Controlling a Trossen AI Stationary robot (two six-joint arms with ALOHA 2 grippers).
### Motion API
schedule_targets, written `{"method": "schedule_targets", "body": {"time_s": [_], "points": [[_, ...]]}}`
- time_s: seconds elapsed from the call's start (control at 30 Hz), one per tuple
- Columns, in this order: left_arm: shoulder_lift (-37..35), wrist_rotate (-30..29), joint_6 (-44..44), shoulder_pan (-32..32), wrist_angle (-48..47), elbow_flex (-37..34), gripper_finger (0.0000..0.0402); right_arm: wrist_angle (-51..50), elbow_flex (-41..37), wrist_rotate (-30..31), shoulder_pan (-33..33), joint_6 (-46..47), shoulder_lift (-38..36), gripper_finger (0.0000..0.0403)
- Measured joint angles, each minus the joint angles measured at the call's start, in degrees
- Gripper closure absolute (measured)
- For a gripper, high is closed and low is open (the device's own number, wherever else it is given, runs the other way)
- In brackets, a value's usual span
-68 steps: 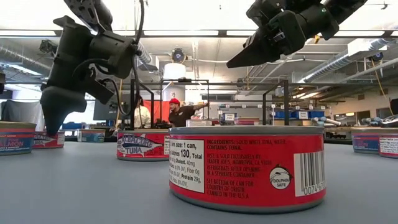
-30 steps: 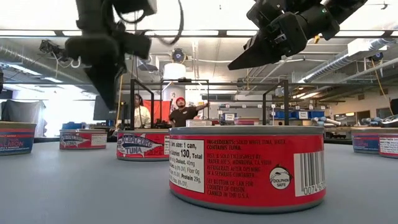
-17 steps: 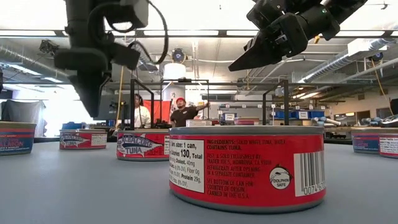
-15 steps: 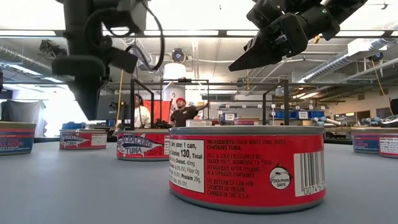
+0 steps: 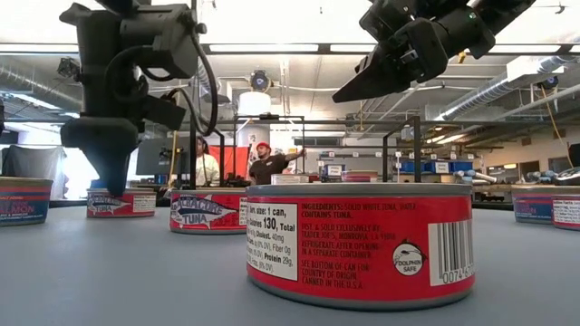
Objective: Stack canned seafood by type on shelf
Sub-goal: Put the red tuna can on the shelf
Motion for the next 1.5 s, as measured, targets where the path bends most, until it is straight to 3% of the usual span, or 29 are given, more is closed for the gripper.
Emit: {"method": "schedule_targets", "body": {"time_s": [0.17, 0.37, 0.73, 1.0, 1.33, 1.5], "points": [[-0.07, -0.46, 0.38, 0.00, 1.37, -1.07, 0.0340, 0.01, 0.00, 0.00, -0.01, 0.00, 0.00, 0.0394], [-0.04, 1.02, 4.57, 0.02, 4.83, 0.10, 0.0395, 0.05, 0.00, 0.00, 0.00, 0.00, 0.00, 0.0394], [0.04, 10.36, 11.06, 0.00, 13.59, 4.94, 0.0400, 0.00, 0.00, 0.00, 0.00, 0.00, 0.00, 0.0394], [-0.17, 22.36, 11.00, 0.55, 22.85, 5.77, 0.0401, -0.02, 0.00, 0.01, 0.00, 0.00, 0.00, 0.0394], [-0.85, 33.08, 9.09, 2.48, 35.37, 5.79, 0.0401, -0.28, 0.00, 0.00, 0.00, 0.02, 0.00, 0.0394], [-1.18, 34.44, 9.46, 3.87, 34.52, 5.91, 0.0401, -0.50, 0.00, 0.00, 0.00, 0.02, 0.00, 0.0394]]}}
